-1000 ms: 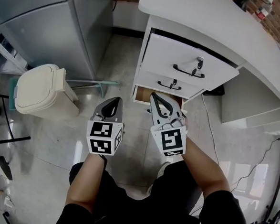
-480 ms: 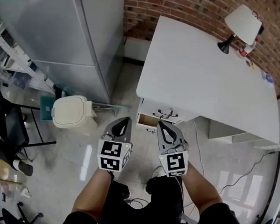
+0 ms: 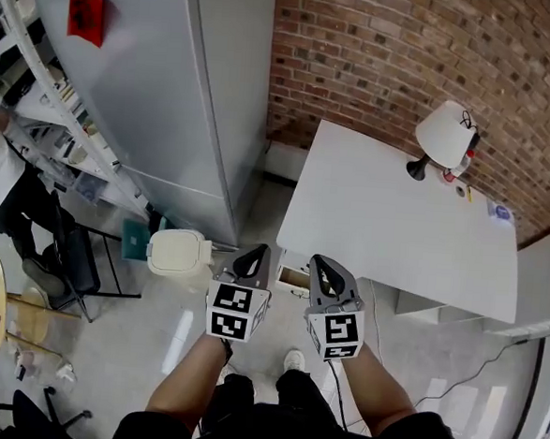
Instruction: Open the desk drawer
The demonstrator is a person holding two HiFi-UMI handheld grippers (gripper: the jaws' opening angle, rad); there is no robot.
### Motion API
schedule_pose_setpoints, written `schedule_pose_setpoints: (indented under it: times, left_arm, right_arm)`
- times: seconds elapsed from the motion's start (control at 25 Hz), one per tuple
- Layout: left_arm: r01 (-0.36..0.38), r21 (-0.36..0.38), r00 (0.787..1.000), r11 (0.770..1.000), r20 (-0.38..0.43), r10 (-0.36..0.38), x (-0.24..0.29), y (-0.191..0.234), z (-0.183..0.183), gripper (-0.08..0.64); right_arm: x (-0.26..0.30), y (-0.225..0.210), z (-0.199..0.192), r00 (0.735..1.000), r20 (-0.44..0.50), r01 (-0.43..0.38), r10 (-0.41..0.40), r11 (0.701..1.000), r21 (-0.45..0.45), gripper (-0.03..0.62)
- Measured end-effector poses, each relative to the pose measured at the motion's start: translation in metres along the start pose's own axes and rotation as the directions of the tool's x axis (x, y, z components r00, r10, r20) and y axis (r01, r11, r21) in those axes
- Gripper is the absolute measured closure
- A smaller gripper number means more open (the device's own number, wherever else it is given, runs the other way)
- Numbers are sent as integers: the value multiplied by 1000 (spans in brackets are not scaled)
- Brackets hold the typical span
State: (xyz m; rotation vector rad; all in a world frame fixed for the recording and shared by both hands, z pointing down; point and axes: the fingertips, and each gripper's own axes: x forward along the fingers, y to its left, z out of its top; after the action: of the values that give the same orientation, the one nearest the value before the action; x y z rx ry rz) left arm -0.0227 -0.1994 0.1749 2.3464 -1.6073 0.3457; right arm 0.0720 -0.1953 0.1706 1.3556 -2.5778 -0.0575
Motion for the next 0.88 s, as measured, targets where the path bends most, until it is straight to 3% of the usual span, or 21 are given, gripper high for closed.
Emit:
schedule_pose_setpoints:
  times: [0.16, 0.4, 0.88]
  left_arm:
    - [-54, 3, 998, 999, 41, 54, -21, -5, 38, 563]
    - [-145, 10, 986, 989, 88, 143, -48, -8, 64, 563]
    - [-249, 2, 960, 968, 135, 247, -95, 0, 76, 563]
  right_arm:
    - [-4, -18, 42, 1000, 16, 13, -14, 998, 54, 594]
    - [-11, -26, 73, 1000, 19, -18, 16, 996, 92, 594]
    - [-14, 8, 96, 992, 60, -116, 110, 988, 98, 594]
